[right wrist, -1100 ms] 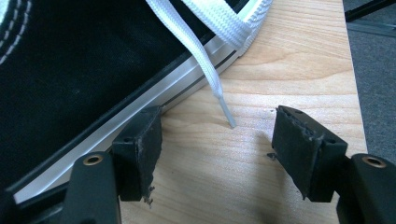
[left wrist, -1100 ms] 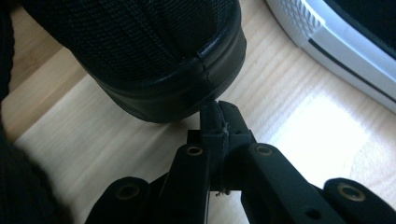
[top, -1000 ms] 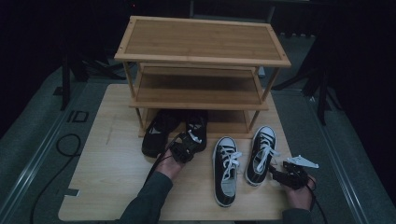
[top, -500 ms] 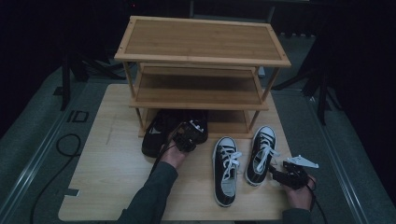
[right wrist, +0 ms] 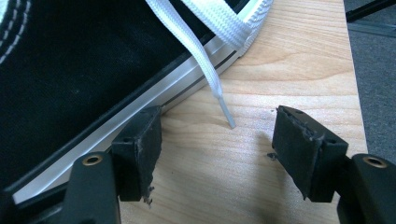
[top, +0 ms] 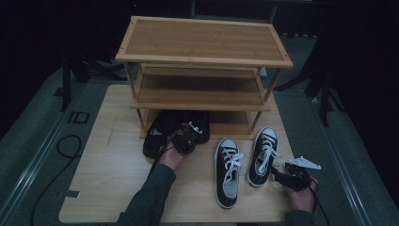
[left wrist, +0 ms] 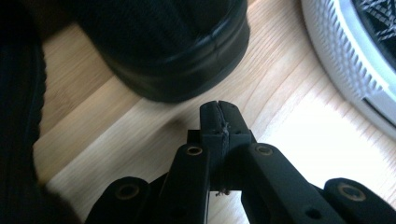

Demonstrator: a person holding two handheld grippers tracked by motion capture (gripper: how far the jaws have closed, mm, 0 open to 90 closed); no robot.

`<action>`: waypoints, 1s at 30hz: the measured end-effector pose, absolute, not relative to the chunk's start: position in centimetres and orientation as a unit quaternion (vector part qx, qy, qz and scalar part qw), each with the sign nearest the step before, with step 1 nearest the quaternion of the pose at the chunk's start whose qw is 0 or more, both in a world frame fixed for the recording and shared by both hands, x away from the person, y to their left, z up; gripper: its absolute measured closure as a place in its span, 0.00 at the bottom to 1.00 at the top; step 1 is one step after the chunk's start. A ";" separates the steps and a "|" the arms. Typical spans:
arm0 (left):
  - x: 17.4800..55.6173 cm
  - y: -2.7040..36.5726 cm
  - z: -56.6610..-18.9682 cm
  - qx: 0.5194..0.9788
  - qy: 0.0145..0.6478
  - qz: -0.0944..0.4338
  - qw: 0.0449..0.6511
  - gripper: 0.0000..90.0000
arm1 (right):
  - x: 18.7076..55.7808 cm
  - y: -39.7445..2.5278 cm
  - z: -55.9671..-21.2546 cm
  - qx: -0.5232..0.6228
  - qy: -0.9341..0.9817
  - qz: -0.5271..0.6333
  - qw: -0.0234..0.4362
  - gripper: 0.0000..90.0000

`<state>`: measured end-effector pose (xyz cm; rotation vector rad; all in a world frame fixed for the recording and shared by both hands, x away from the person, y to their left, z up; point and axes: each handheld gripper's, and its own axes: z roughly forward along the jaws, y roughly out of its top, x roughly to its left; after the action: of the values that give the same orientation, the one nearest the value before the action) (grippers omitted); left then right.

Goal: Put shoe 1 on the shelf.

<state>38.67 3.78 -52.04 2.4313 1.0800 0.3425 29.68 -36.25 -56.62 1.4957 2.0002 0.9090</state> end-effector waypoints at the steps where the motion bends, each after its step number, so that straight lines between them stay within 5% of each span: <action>1: 38.4 4.1 -52.1 0.882 0.393 0.123 0.228 1.00 | 29.7 -36.3 -56.6 0.546 0.731 0.332 0.239 0.36; 30: 32.9 9.4 -51.0 0.876 0.399 0.126 0.240 1.00 | 29.7 -36.3 -56.6 0.546 0.731 0.332 0.239 0.36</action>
<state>32.92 9.43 -51.02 2.3973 1.0929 0.3456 29.68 -36.26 -56.62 1.4955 2.0008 0.9092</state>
